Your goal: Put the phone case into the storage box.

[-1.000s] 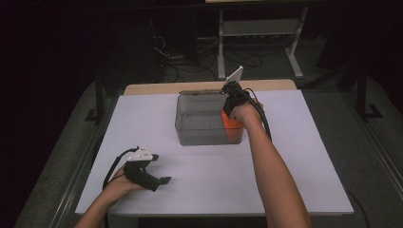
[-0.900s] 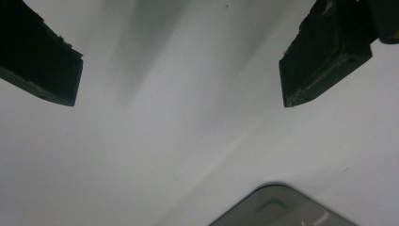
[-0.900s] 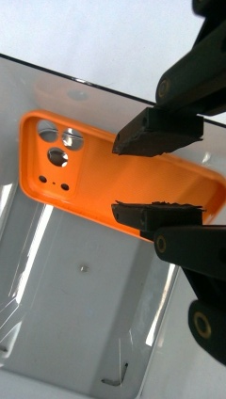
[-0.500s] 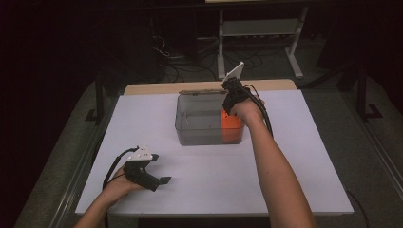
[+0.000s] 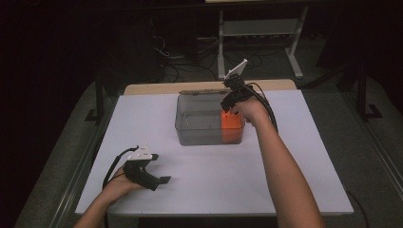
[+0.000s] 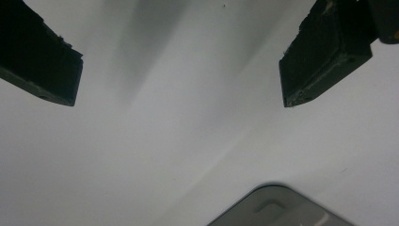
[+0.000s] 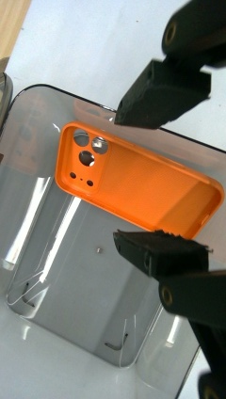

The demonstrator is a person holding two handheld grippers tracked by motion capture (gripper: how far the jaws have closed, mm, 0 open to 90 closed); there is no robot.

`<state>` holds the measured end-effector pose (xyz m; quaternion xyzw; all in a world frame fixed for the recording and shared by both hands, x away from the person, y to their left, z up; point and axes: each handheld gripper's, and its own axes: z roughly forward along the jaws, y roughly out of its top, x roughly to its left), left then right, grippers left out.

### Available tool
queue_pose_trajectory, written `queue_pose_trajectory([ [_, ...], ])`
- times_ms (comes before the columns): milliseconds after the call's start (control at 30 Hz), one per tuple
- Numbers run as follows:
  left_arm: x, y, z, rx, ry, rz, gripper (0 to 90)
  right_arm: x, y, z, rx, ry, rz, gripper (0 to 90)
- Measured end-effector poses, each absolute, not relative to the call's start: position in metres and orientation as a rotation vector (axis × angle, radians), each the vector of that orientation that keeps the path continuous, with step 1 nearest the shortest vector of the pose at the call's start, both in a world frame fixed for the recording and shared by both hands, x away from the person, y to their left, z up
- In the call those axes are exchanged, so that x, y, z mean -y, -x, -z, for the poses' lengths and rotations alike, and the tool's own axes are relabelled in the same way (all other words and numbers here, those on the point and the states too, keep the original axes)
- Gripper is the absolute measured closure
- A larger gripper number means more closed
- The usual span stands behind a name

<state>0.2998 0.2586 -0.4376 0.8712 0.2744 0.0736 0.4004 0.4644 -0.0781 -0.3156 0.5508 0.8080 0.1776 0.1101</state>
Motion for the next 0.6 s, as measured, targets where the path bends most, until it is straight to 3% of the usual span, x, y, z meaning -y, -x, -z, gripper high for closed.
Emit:
queue_pose_trajectory([
  [600, -0.260, -0.301, 0.437, -0.705, -2.196, -0.181, 0.0, 0.099, -0.455, 0.326, -2.370, -1.381, -0.798, 0.0],
])
